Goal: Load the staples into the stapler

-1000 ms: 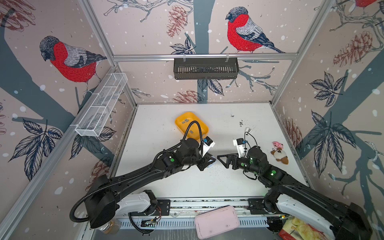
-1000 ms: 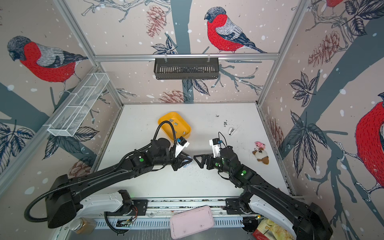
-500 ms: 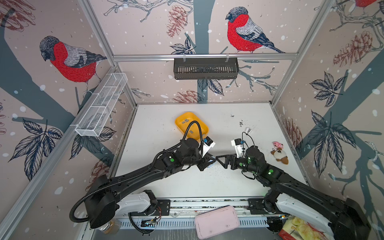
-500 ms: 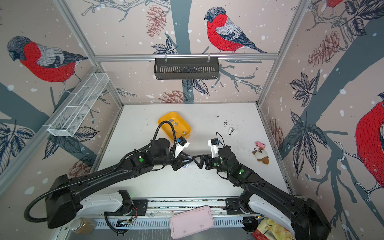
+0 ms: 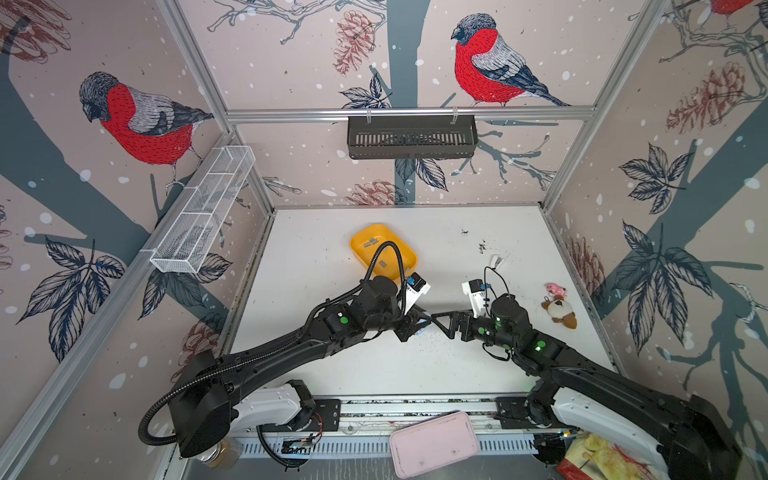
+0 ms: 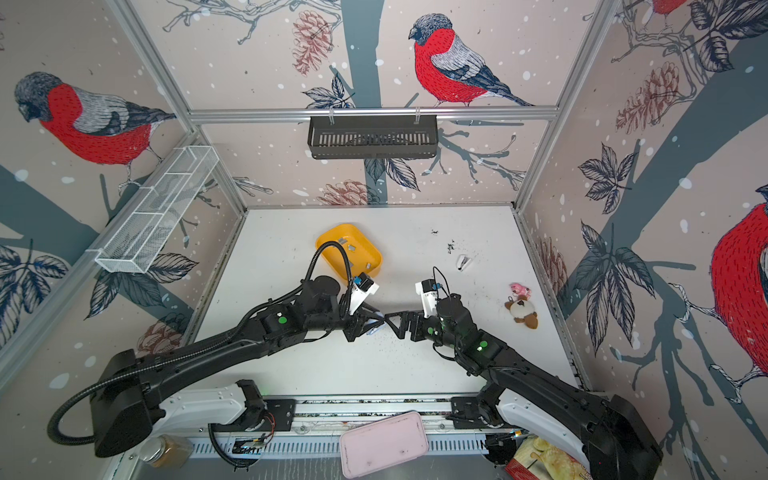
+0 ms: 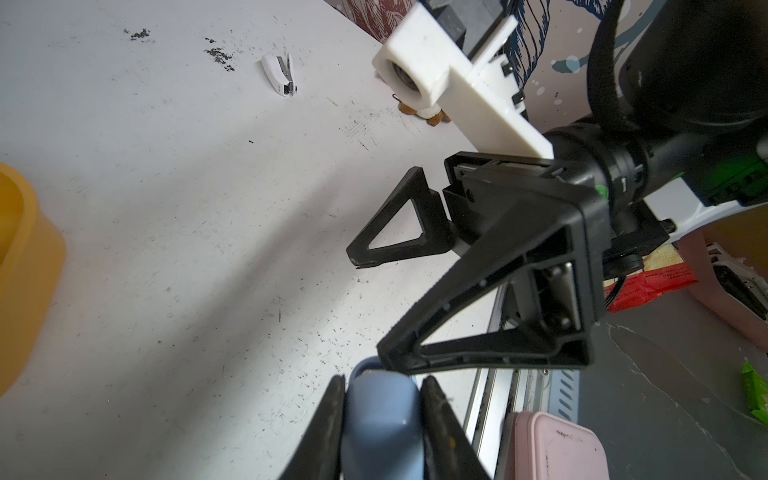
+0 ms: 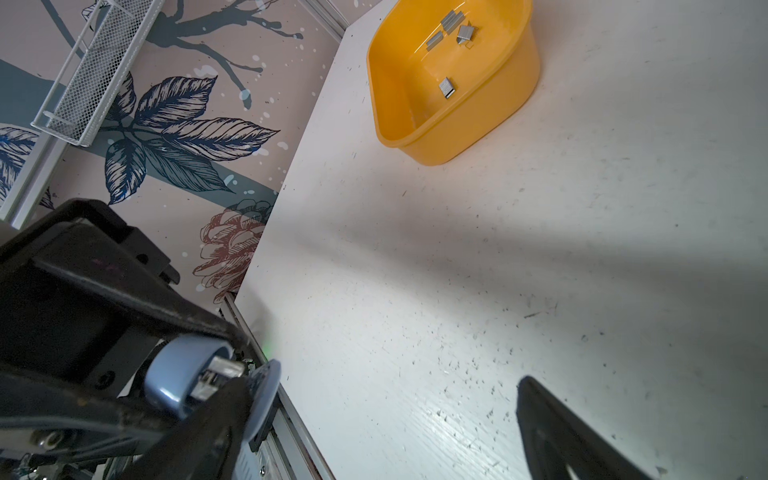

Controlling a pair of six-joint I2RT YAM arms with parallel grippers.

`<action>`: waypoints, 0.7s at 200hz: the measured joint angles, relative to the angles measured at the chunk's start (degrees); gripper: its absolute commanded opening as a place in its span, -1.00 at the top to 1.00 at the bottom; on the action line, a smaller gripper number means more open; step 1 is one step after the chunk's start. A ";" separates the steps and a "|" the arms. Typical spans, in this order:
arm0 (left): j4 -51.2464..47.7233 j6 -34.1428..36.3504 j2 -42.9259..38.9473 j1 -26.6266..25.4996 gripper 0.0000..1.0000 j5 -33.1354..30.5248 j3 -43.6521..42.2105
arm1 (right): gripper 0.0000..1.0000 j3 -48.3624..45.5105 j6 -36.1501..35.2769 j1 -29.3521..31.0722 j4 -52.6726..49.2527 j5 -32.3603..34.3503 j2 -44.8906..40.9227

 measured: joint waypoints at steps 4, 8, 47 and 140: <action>0.00 -0.22 -0.02 0.00 0.65 0.00 -0.02 | -0.99 -0.02 0.00 0.02 0.13 0.00 0.00; 0.00 -0.20 -0.04 0.00 0.65 -0.02 -0.02 | -1.00 -0.04 0.00 0.07 0.20 0.00 0.00; 0.24 -0.48 -0.48 0.09 0.67 0.00 -0.22 | -0.99 -0.22 0.00 0.26 0.81 0.15 -0.02; 1.62 -0.70 -1.29 0.55 0.72 -0.04 -0.79 | -0.99 -0.42 0.00 0.52 0.90 0.74 0.17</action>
